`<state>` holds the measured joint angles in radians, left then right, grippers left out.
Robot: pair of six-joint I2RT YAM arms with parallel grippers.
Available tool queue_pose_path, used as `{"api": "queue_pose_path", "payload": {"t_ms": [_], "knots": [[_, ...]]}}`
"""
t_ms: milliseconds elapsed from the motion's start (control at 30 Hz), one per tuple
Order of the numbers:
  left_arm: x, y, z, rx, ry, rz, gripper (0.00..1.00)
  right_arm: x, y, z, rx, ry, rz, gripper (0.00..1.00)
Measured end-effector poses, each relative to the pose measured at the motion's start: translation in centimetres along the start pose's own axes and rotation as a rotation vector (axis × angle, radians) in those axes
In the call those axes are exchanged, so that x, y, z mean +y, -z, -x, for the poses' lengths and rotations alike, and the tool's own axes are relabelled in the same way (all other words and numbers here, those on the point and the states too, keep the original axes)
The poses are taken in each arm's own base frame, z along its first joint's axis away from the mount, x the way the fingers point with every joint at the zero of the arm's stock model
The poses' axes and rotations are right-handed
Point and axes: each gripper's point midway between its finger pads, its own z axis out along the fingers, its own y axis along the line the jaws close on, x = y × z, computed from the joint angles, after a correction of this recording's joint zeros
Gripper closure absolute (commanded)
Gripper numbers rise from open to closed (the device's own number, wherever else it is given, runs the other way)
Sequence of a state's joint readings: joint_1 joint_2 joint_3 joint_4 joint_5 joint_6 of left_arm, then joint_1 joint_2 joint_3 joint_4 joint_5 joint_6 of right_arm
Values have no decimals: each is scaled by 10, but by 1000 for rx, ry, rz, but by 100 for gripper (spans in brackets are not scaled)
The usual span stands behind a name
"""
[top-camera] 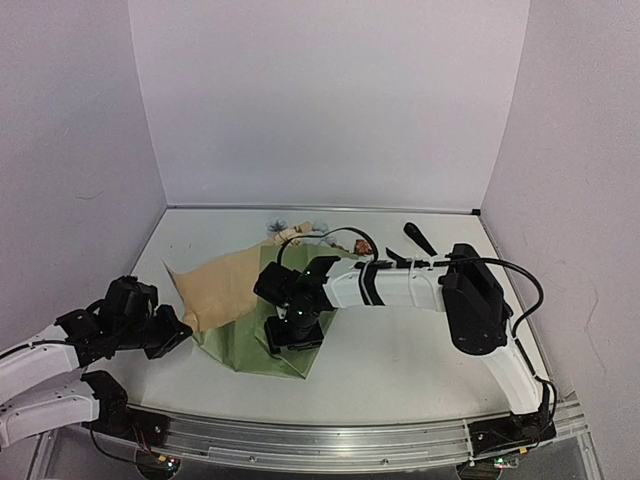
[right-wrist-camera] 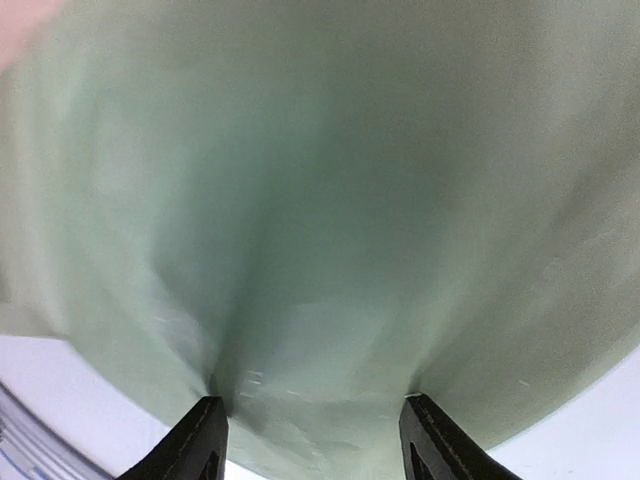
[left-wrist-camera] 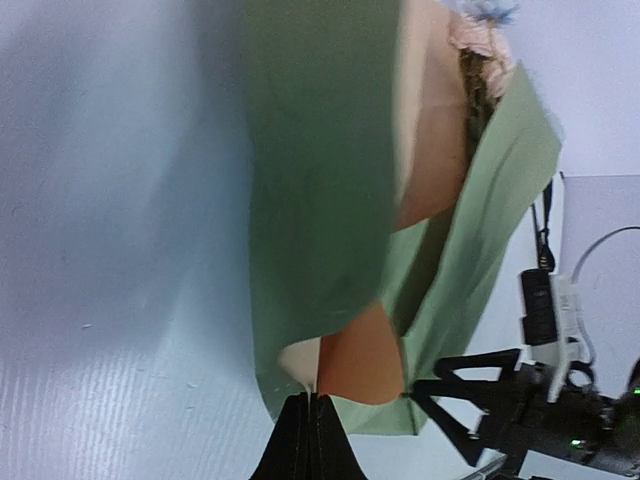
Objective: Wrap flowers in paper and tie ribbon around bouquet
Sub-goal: Press the fold line on the 2/3-folded wrapping paper.
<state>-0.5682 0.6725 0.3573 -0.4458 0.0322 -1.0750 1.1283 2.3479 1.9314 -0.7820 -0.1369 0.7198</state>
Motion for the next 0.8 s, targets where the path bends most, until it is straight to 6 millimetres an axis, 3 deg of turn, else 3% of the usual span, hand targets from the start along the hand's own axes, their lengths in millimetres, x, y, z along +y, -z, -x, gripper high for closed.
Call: {"api": "queue_pose_path", "payload": {"t_ms": [100, 200, 400, 600, 700, 800], "knots": [[24, -7, -12, 24, 26, 49, 100, 15, 6, 2, -8, 10, 66, 41], [32, -8, -16, 32, 39, 67, 100, 31, 13, 4, -19, 28, 132, 45], [29, -7, -14, 24, 46, 53, 100, 51, 16, 3, -24, 64, 206, 58], [27, -6, -13, 21, 38, 46, 100, 50, 0, -2, -7, 85, 202, 70], [16, -2, -8, 15, 20, 29, 100, 45, -15, -6, 12, 86, 183, 76], [0, 2, -1, 3, -1, -3, 100, 48, -18, -2, 6, 86, 188, 81]]}}
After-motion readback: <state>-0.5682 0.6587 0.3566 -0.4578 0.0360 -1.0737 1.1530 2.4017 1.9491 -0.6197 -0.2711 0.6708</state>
